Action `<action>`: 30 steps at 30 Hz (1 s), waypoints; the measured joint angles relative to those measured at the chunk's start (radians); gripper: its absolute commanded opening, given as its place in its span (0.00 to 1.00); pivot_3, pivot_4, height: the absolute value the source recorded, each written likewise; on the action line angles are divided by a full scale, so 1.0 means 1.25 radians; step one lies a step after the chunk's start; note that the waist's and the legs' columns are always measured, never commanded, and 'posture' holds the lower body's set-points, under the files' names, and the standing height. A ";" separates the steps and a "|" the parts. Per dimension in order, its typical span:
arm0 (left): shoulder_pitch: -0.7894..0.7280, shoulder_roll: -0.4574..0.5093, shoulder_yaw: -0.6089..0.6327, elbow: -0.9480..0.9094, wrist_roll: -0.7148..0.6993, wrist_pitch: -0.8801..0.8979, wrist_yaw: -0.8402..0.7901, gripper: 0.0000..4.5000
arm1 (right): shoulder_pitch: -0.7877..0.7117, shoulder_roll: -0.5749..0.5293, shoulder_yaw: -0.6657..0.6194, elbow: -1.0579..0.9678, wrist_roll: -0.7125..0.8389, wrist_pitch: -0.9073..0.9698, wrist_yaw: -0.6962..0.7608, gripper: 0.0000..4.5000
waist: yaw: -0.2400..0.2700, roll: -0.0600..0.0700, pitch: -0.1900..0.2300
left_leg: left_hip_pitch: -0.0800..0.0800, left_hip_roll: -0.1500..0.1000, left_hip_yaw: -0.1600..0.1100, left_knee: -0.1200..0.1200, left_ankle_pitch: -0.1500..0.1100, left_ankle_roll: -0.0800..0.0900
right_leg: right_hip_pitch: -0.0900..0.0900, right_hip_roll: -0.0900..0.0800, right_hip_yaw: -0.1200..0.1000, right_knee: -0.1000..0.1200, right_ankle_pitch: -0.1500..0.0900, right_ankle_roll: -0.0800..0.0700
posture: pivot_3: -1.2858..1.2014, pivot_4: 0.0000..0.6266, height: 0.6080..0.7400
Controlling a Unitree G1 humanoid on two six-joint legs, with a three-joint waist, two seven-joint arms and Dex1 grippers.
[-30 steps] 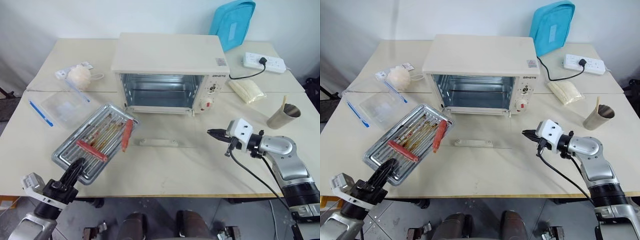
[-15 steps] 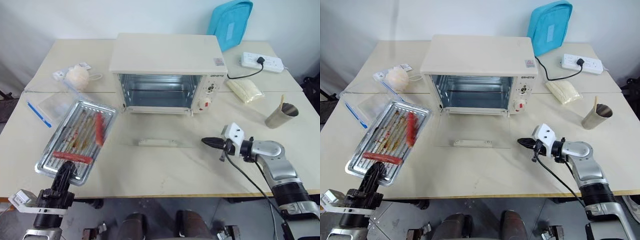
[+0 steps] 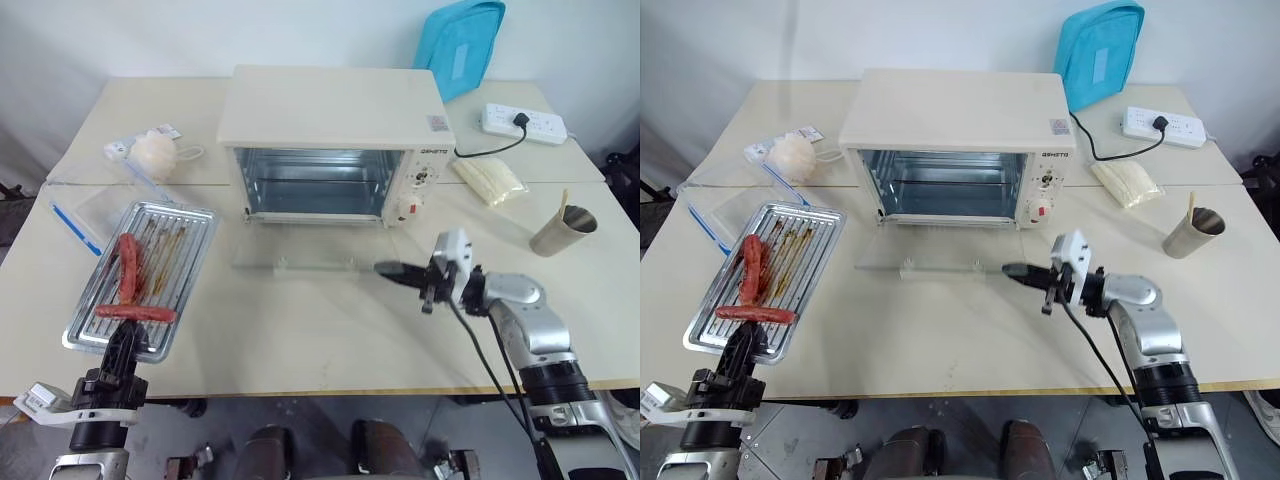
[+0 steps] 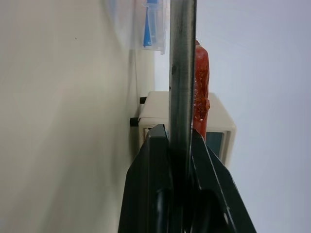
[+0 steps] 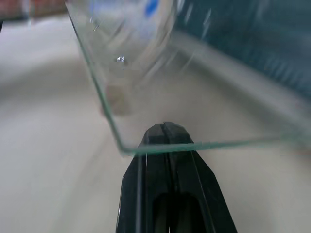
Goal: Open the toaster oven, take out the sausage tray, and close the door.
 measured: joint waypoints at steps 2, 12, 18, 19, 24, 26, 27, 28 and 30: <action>0.003 0.002 0.002 -0.001 0.000 -0.004 0.000 0.00 | -0.022 0.008 -0.027 -0.015 0.018 0.010 -0.022 0.01 | 0.001 0.000 0.000 | 0.000 0.000 0.000 0.000 0.000 0.000 | 0.000 0.000 0.000 -0.001 0.000 0.000 | 0.52 0.24 1.00; 0.064 0.060 -0.055 -0.026 -0.001 0.016 -0.039 0.00 | -0.088 0.016 -0.122 -0.055 0.166 0.114 -0.049 0.09 | 0.019 0.001 0.000 | -0.002 0.000 -0.001 -0.001 -0.002 0.001 | 0.000 0.000 0.000 -0.004 0.000 0.000 | 0.52 0.24 1.00; 0.071 0.177 -0.081 -0.009 -0.001 0.079 -0.093 0.00 | 0.065 -0.085 -0.156 -0.175 0.184 0.135 0.008 0.51 | 0.022 0.002 0.001 | -0.003 0.000 0.000 -0.002 -0.003 0.002 | 0.000 0.000 -0.001 -0.007 0.000 0.000 | 0.52 0.24 1.00; 0.063 0.206 -0.094 0.007 -0.001 0.099 -0.104 0.00 | 0.104 -0.105 -0.166 -0.204 0.179 0.120 0.024 0.58 | 0.022 0.002 0.001 | -0.003 0.000 0.000 -0.002 -0.003 0.002 | 0.000 0.001 -0.001 -0.006 0.000 0.000 | 0.52 0.24 1.00; 0.012 0.332 -0.130 0.094 -0.001 0.203 -0.148 0.00 | 0.245 -0.124 -0.192 -0.276 0.152 0.042 0.061 0.96 | 0.019 0.003 0.001 | 0.000 0.000 0.001 -0.001 -0.002 0.002 | 0.001 0.001 0.000 -0.004 0.000 0.000 | 0.52 0.24 1.00; -0.034 0.396 -0.149 0.143 -0.001 0.254 -0.165 0.00 | 0.312 -0.130 -0.211 -0.302 0.148 0.017 0.078 1.00 | 0.020 0.003 0.001 | 0.001 0.000 0.001 -0.001 -0.002 0.002 | 0.001 0.001 0.000 -0.002 0.000 0.000 | 0.52 0.24 1.00; -0.059 0.414 -0.159 0.168 -0.001 0.275 -0.171 0.00 | 0.343 -0.139 -0.219 -0.316 0.149 0.018 0.083 1.00 | 0.021 0.004 0.001 | 0.001 0.000 0.001 -0.001 -0.002 0.002 | 0.001 0.001 0.000 -0.001 0.000 0.000 | 0.52 0.24 1.00; -0.093 0.429 -0.169 0.196 -0.001 0.298 -0.177 0.00 | 0.375 -0.151 -0.224 -0.334 0.154 0.026 0.086 1.00 | 0.023 0.005 0.001 | 0.001 -0.001 0.001 -0.001 -0.002 0.002 | 0.001 0.001 0.001 -0.001 0.000 0.000 | 0.52 0.24 1.00; -0.149 0.456 -0.194 0.243 -0.001 0.334 -0.182 0.00 | 0.412 -0.155 -0.237 -0.364 0.167 0.040 0.083 1.00 | 0.023 0.005 0.001 | 0.001 0.000 0.001 -0.001 -0.002 0.002 | 0.001 0.000 0.001 -0.001 0.001 -0.001 | 0.52 0.24 1.00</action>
